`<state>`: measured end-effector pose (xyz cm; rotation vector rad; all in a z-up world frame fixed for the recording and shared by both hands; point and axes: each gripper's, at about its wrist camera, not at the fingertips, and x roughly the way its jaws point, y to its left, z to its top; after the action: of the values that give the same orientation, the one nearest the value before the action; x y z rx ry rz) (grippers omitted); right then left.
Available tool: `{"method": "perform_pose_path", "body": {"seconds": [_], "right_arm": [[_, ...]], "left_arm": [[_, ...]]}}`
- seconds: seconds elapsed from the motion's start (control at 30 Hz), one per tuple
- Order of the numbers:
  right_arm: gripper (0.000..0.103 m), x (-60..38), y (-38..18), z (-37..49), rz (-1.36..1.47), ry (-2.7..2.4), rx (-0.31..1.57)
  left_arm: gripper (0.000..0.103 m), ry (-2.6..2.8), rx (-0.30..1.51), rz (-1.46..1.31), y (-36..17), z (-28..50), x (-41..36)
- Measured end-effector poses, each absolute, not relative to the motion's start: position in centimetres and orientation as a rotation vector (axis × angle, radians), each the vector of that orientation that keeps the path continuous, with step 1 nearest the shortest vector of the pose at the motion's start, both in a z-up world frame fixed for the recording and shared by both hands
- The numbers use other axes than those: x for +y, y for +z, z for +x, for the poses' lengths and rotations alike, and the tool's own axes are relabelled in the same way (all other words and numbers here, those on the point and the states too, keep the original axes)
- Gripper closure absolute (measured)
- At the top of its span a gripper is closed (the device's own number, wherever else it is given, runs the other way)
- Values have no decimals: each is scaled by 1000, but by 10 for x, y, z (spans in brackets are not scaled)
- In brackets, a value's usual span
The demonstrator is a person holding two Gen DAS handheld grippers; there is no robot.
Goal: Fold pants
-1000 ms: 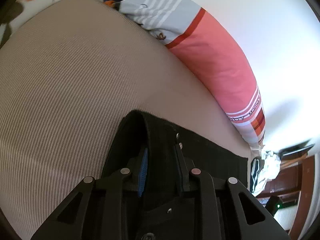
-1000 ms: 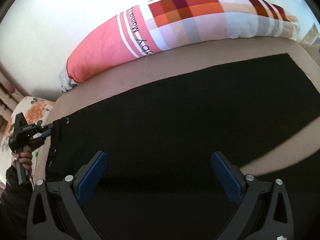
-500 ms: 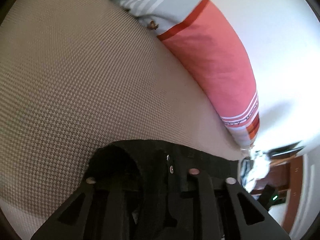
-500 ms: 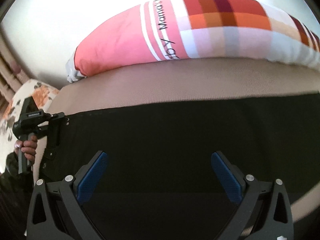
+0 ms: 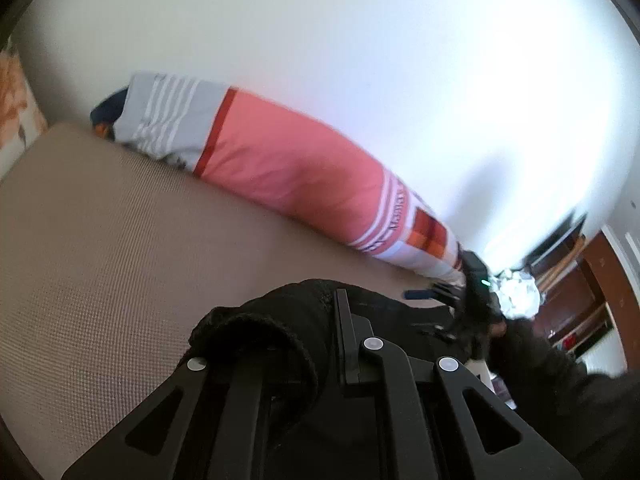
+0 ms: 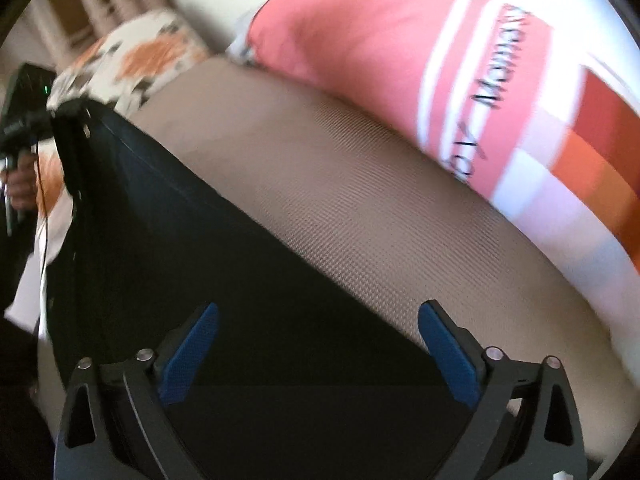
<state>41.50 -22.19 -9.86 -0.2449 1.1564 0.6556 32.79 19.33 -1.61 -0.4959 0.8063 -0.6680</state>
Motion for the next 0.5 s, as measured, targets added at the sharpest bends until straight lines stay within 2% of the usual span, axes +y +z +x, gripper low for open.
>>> {"method": "perform_pose_path", "body": {"seconds": [0.17,0.23,0.33,0.4,0.43,0.5], "right_arm": [[33,-216,-111,433,-322,846,1272],[37,-217,-118,439,-347,885,1324],[52,-215,-126,447,-380,903,1379],[69,-213,-130,451,-401,904,1398],[72,-212,-131,450,-424,898,1390],[91,-210,-130,443,-460,881,1369]], "left_arm": [[93,-660,784,-467,-6,319,193],[93,-651,789,-467,-4,316,196],[93,-630,796,-466,-3,317,195],[93,-621,804,-456,-3,318,193],[93,-616,804,-445,-3,317,192],[93,-604,809,-433,-3,316,189]]}}
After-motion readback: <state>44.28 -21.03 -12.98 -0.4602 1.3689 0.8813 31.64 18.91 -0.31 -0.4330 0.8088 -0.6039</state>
